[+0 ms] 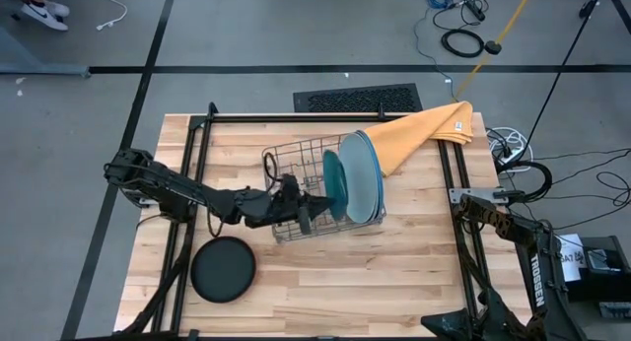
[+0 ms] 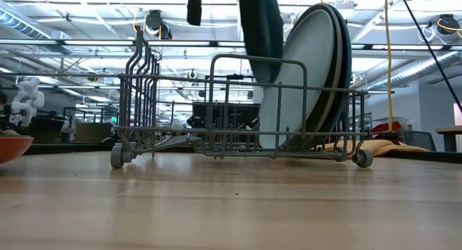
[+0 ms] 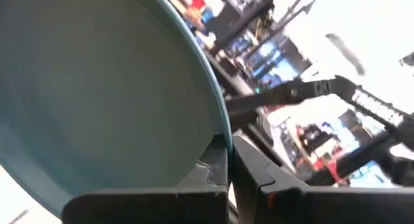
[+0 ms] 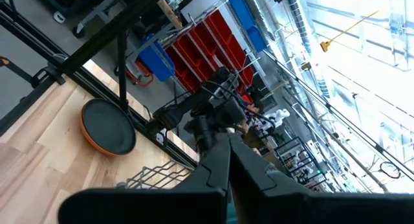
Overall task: Sort dishes
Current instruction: Put the dark green plate into the green dish rack
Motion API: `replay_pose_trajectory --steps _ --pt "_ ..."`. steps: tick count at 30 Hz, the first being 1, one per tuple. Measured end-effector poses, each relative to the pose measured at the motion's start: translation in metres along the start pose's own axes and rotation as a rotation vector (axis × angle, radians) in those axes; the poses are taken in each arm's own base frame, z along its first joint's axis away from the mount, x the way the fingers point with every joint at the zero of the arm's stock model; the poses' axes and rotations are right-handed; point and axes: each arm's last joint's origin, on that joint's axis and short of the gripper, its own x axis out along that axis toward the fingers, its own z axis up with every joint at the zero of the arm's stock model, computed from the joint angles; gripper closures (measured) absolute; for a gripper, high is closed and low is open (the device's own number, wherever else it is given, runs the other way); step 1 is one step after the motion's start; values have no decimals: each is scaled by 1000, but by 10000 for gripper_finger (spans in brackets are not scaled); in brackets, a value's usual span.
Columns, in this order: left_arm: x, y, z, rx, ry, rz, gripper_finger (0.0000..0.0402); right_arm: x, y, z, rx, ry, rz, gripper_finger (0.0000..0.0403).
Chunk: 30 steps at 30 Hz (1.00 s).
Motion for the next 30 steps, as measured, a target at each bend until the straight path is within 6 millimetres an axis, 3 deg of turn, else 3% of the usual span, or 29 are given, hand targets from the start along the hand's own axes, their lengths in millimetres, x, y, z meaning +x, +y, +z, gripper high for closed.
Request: replay_pose_trajectory --steps 7,16,30 --pt "4 11 -10 11 32 83 401 0 0 0 0 0 0 403" --pt "24 35 -39 -48 36 133 401 0 0 0 0 0 0 403" --pt "25 40 -43 22 21 180 401 0 0 0 0 0 0 403"
